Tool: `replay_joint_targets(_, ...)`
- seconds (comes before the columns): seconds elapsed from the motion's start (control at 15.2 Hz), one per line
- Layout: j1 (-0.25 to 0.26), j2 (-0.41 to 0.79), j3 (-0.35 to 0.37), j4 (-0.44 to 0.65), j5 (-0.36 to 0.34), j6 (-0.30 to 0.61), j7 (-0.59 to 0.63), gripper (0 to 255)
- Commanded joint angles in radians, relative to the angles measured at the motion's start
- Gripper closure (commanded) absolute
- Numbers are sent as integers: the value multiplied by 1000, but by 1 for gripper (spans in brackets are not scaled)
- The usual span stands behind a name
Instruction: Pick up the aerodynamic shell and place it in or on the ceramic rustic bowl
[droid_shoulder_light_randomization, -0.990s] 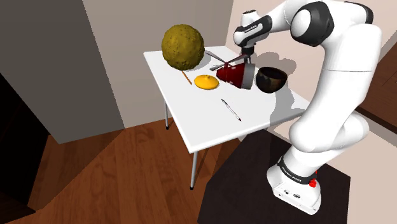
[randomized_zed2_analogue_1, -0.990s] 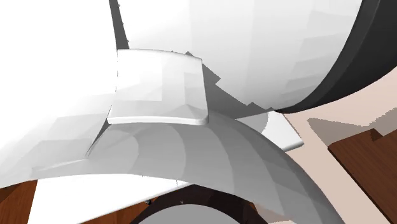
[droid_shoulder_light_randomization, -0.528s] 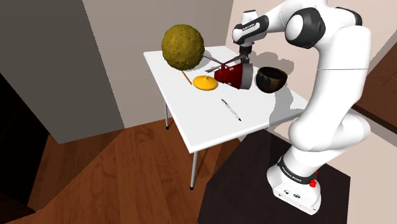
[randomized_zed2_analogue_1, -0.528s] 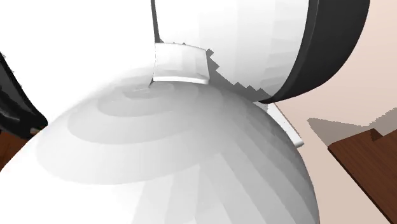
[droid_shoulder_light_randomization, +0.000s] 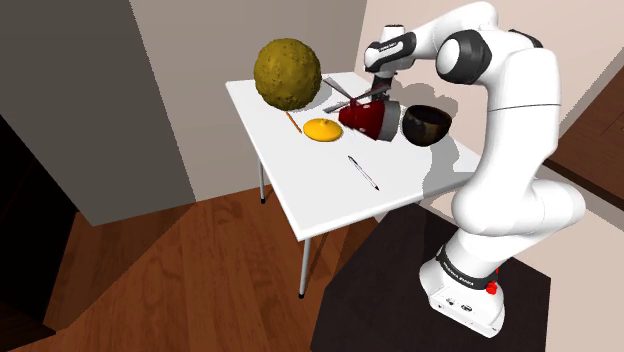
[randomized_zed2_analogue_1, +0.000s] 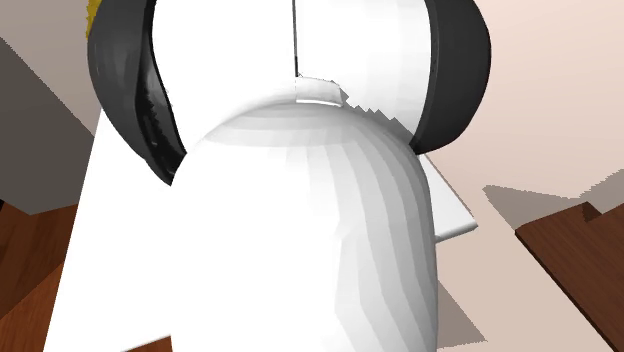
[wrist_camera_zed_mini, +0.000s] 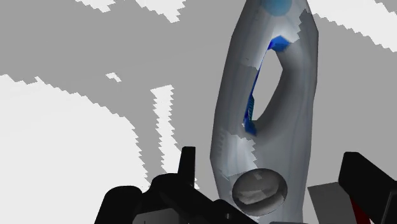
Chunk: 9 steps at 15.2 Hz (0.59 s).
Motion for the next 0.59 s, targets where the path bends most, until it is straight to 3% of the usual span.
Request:
replay_joint_targets(0.0,-2,9,0,-12,0,22,-2,0)
replay_joint_targets(0.53,-3,19,-1,-18,-1,37,-1,0)
